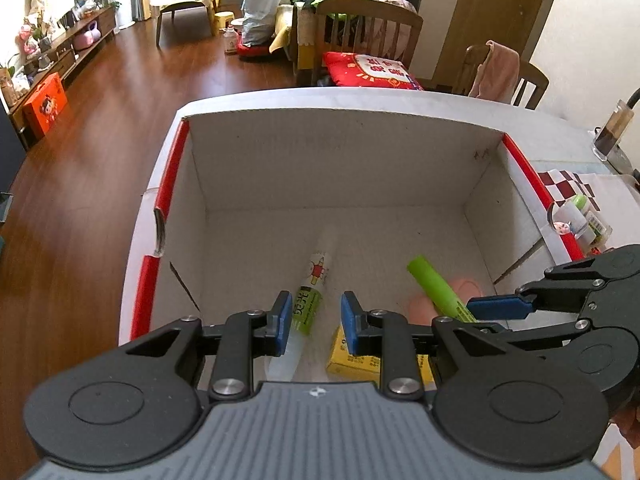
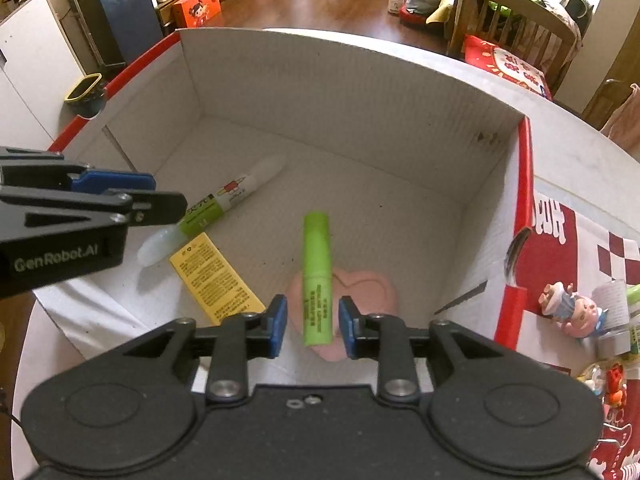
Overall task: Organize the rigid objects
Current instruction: 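Open both grippers to drop the yellow box and highlighter into the box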
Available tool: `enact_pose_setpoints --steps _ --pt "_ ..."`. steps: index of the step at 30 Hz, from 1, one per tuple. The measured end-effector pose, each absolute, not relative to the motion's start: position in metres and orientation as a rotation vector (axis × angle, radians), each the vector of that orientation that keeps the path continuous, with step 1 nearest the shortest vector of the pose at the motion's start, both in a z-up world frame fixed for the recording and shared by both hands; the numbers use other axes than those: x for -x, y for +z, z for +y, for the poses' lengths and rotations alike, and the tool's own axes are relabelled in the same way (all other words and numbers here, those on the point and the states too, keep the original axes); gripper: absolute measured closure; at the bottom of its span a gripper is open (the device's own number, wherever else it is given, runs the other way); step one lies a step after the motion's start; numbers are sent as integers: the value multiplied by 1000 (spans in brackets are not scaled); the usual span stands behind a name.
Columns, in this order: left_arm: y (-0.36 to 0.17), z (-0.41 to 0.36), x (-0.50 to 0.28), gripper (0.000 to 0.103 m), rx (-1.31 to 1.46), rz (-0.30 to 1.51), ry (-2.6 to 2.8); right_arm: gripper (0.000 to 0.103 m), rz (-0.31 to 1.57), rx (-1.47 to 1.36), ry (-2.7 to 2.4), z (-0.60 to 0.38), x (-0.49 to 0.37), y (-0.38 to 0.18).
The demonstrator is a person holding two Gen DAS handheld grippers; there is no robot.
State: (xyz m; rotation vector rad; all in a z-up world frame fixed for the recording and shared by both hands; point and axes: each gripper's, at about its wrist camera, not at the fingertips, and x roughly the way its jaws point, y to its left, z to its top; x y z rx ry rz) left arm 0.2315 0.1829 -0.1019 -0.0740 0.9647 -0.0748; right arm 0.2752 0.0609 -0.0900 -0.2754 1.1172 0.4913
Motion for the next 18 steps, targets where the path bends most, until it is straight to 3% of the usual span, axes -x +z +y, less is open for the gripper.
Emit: enact_pose_setpoints --steps 10,13,15,18 --pt "-92 175 -224 75 62 955 -74 63 1078 232 515 52 -270 -71" --pt "-86 173 -221 64 68 941 -71 54 1061 222 529 46 -265 -66" --pt "-80 171 -217 39 71 918 -72 53 1049 212 536 44 -259 -62" --pt "-71 166 -210 38 59 891 -73 48 1027 196 549 38 -254 -54"
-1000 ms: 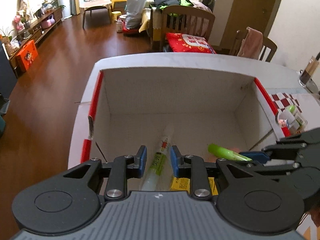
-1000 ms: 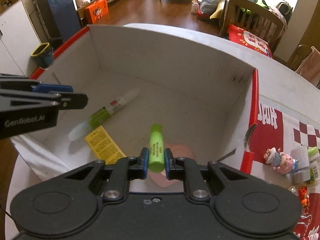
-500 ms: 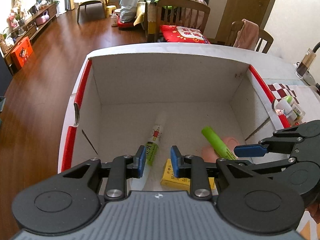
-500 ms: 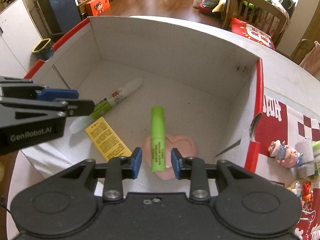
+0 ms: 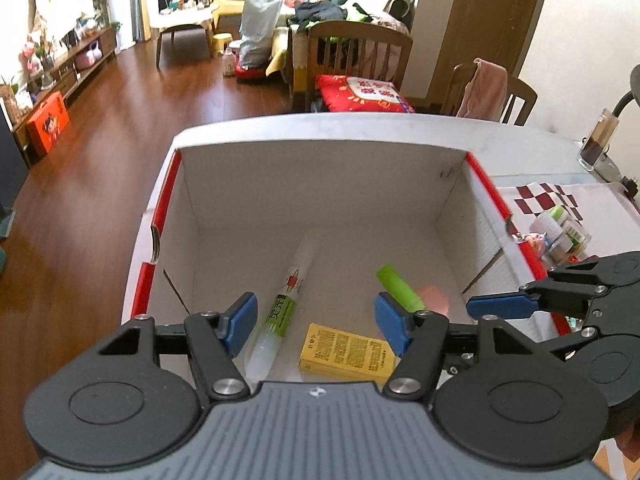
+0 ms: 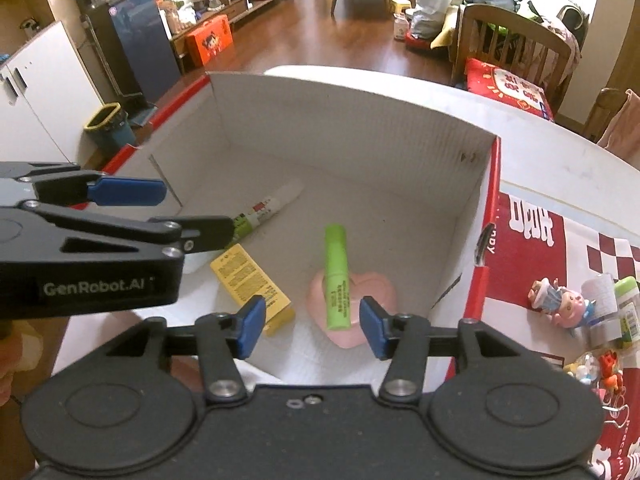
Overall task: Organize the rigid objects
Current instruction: 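Open both grippers to drop the yellow box and highlighter into the box, then move both grippers back from the box toward the remaining clutter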
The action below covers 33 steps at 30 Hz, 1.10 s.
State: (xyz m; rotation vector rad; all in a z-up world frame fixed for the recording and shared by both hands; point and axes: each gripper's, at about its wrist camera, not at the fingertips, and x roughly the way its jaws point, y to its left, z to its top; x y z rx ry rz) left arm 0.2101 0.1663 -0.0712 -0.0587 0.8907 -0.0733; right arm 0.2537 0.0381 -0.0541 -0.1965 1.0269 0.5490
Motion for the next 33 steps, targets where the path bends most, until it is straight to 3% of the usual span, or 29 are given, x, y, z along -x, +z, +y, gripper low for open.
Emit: enact_pose_setpoints --steps 10,20,33 --pt "-49 150 -189 38 50 852 -56 27 952 143 590 10 -236 -26" --pt "-27 115 -170 27 50 791 -83 3 822 114 673 -38 -209 6" --pt "-18 45 -150 23 39 702 -86 0 746 79 628 -145 -200 11"
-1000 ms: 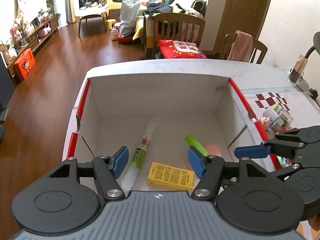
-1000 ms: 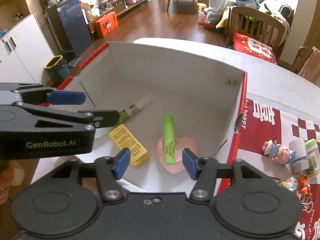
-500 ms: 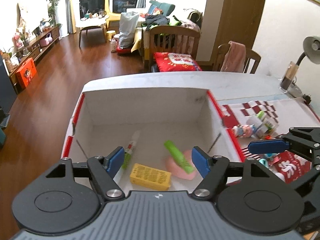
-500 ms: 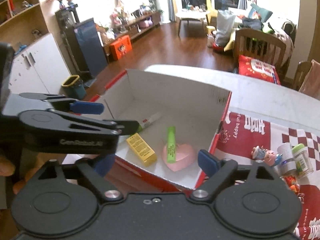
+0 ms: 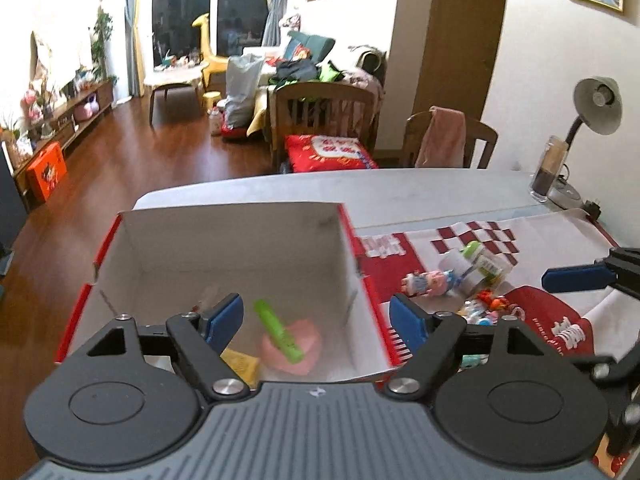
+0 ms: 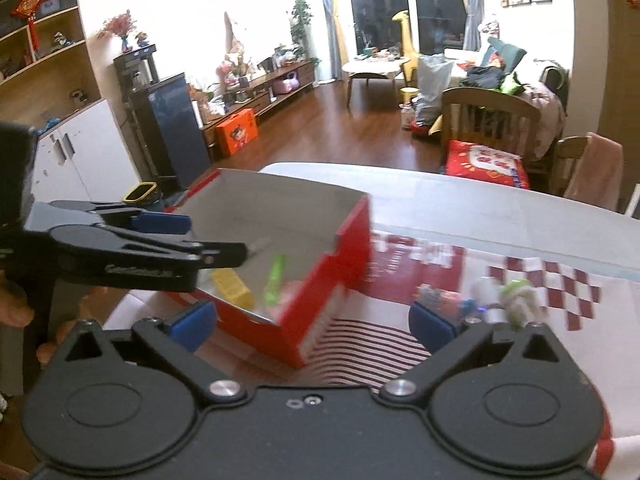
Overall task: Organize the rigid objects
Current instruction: 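Move both grippers back from the box toward the remaining clutter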
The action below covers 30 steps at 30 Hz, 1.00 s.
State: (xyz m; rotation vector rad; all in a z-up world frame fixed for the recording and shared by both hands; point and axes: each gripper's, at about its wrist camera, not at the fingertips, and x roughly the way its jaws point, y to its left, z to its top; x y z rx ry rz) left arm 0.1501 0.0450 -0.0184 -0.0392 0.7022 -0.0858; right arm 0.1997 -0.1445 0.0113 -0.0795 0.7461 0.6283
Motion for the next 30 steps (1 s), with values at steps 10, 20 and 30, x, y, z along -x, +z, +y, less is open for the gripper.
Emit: enact_pose_setpoints --steps 10,20,30 --pt "-31 -37 -143 23 -25 660 -154 0 768 55 547 -220 -211 -3" --pt "-69 -86 -159 23 24 748 -212 1 793 75 440 -277 -251 -24" --pt "-122 -110 -188 23 46 845 -166 4 848 97 412 -300 -297 -57"
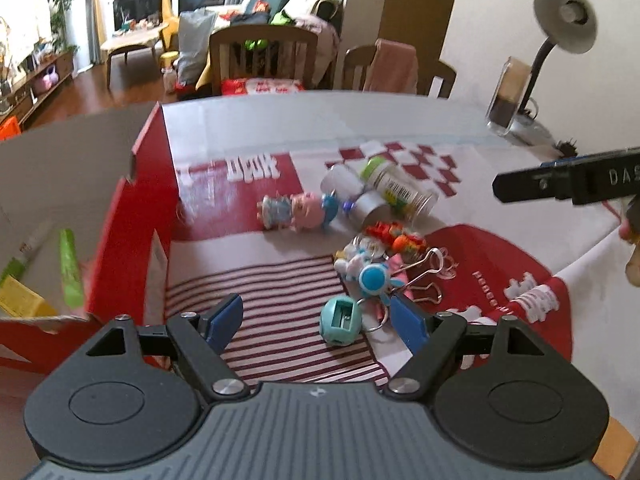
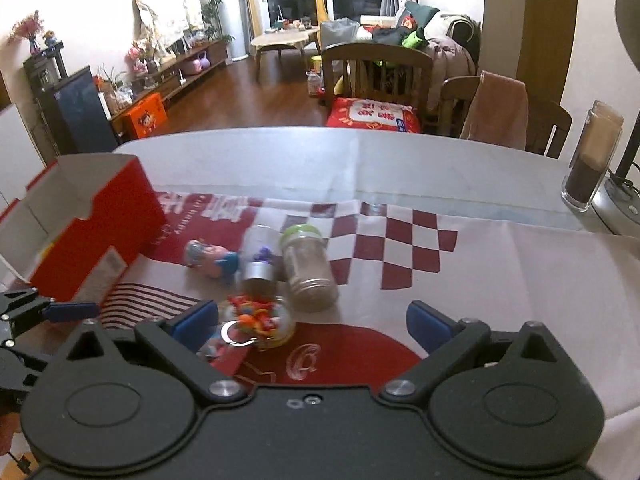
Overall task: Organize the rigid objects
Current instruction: 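Move both grippers back from the box toward the remaining clutter, then grasp the teal pencil sharpener with the left gripper while the right gripper grasps the green-lidded toothpick jar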
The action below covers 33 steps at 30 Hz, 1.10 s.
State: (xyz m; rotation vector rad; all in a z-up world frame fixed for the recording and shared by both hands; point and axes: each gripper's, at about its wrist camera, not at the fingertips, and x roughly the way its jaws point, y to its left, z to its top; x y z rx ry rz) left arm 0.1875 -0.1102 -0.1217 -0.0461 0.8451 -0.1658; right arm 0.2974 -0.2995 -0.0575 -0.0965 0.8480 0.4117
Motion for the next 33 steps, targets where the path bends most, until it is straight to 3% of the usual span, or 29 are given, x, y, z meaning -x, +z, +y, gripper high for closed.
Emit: enact_pose_setpoints --steps 9,23,27,33 --pt "-147 -119 -204 23 53 899 -141 13 875 123 433 -292 -344 -80" --pt "-164 -125 -213 23 22 919 -128 41 930 190 489 -268 -377 -117" --pt "-166 -134 -214 40 -18 925 -156 49 930 225 508 -259 -378 -121" --pt "-167 -141 -219 49 -53 929 -163 57 943 223 522 -256 -383 -129"
